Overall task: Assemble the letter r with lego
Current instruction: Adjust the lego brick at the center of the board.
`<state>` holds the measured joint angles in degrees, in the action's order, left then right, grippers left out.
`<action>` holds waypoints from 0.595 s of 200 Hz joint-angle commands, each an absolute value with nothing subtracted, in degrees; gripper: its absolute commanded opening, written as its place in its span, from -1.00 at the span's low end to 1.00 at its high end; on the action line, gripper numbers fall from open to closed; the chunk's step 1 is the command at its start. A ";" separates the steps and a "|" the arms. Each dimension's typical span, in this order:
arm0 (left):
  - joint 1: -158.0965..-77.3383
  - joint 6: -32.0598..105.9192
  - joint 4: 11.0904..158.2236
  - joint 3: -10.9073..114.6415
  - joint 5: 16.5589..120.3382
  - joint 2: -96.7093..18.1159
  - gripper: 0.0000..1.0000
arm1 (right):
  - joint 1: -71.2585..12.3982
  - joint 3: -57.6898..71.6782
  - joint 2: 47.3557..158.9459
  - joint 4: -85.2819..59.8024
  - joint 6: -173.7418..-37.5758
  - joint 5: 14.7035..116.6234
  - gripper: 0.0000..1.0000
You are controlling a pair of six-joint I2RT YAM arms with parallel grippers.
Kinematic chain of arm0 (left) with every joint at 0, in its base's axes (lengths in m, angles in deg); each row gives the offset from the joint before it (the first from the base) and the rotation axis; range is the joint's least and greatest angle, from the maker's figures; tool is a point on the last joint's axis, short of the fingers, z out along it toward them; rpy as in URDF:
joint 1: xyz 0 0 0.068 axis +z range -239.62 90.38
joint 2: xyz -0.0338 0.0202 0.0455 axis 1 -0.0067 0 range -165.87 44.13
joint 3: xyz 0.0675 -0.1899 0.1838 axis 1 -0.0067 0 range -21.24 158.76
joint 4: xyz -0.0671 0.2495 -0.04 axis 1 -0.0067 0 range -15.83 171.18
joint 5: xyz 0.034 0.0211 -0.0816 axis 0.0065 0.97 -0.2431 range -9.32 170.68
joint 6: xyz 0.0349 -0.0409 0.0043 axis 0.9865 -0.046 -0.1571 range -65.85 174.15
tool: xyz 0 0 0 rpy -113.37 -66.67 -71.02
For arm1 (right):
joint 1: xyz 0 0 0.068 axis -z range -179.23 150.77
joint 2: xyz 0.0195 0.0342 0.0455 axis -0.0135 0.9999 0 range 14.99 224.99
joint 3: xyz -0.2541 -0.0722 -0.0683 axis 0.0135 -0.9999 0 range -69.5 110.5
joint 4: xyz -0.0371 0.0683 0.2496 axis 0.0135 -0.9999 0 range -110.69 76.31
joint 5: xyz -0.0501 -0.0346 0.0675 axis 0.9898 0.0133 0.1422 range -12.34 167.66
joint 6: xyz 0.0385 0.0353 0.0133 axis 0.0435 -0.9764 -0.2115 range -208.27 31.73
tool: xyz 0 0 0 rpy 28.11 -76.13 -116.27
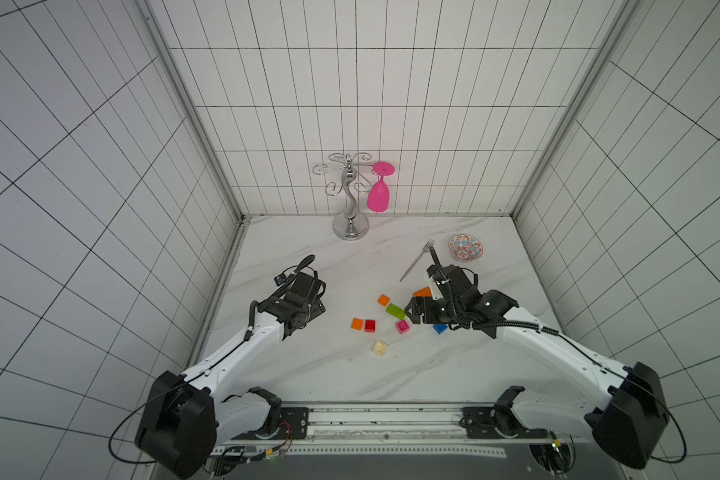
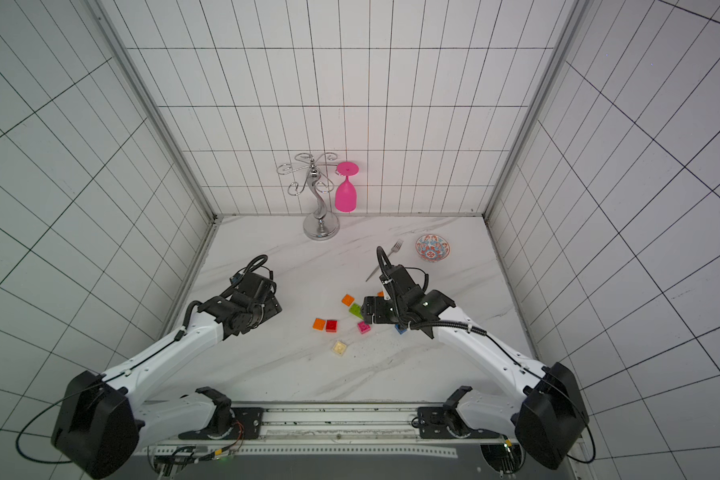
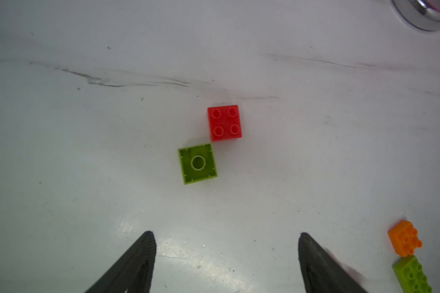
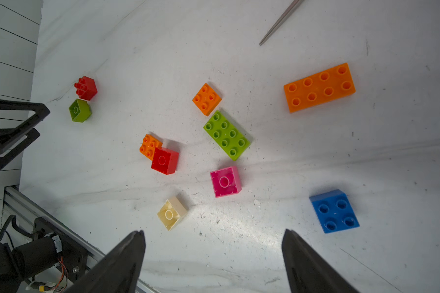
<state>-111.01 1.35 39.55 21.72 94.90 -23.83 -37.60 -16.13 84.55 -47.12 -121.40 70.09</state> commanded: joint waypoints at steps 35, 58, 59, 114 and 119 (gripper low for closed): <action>-100.92 5.13 39.41 26.50 87.14 -32.69 0.56 | -39.01 -6.72 85.34 -54.53 -117.89 65.41 0.73; -99.39 5.77 40.90 27.88 84.60 -36.66 0.48 | -39.07 -7.08 84.46 -54.34 -118.32 65.37 0.71; -99.38 5.74 40.95 27.88 84.53 -36.74 0.48 | -39.10 -7.13 84.40 -54.32 -118.32 65.41 0.71; -99.30 5.68 41.50 28.99 84.81 -40.53 0.27 | -39.07 -8.35 83.48 -54.12 -118.55 66.59 0.70; -99.31 5.68 41.29 29.11 85.20 -40.75 0.27 | -39.06 -8.29 83.40 -54.11 -118.59 66.61 0.69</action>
